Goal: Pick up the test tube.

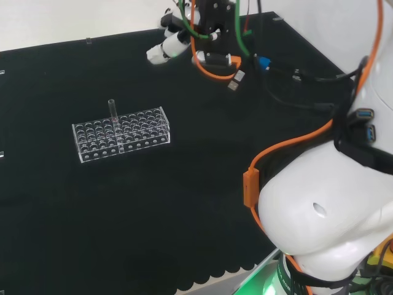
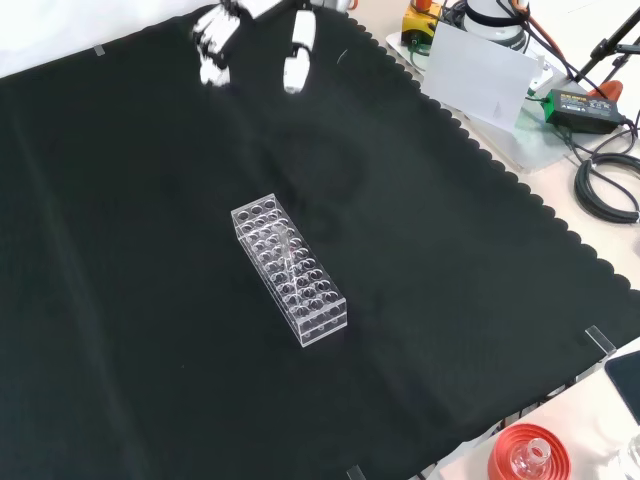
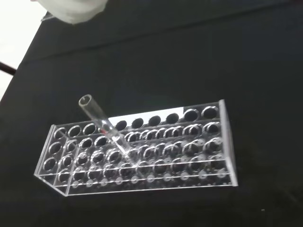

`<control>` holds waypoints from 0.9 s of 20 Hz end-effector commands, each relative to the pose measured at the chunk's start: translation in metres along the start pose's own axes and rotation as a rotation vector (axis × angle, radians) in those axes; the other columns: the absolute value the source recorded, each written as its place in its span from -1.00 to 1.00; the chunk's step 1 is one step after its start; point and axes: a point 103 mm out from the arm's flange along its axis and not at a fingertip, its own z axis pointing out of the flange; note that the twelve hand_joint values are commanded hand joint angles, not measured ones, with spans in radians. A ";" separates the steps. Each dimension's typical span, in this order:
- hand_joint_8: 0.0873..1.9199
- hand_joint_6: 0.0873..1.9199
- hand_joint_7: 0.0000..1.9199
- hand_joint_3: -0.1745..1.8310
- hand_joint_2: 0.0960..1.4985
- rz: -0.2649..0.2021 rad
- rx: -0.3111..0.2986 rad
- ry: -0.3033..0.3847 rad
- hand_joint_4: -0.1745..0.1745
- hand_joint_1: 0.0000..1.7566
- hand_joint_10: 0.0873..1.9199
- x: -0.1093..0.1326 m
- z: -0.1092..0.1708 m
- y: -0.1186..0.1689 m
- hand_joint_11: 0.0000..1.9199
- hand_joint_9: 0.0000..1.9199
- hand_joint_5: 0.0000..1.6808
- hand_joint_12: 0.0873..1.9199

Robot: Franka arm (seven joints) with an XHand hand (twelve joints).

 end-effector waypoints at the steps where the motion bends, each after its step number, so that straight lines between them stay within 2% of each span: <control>1: -0.20 -0.98 -0.59 -0.52 0.03 -0.078 0.025 0.055 -0.45 -0.08 -0.07 0.026 0.030 0.044 -1.00 -0.74 -0.57 0.57; 13: -0.21 -0.87 -0.52 -0.40 -0.04 -0.135 0.113 0.068 -0.49 -0.02 -0.09 0.055 0.076 0.091 -1.00 -0.66 -0.54 0.61; 18: -0.22 -0.55 -0.47 -0.33 -0.10 -0.150 0.146 0.067 -0.50 0.01 -0.10 0.064 0.096 0.104 -0.99 -0.63 -0.59 0.63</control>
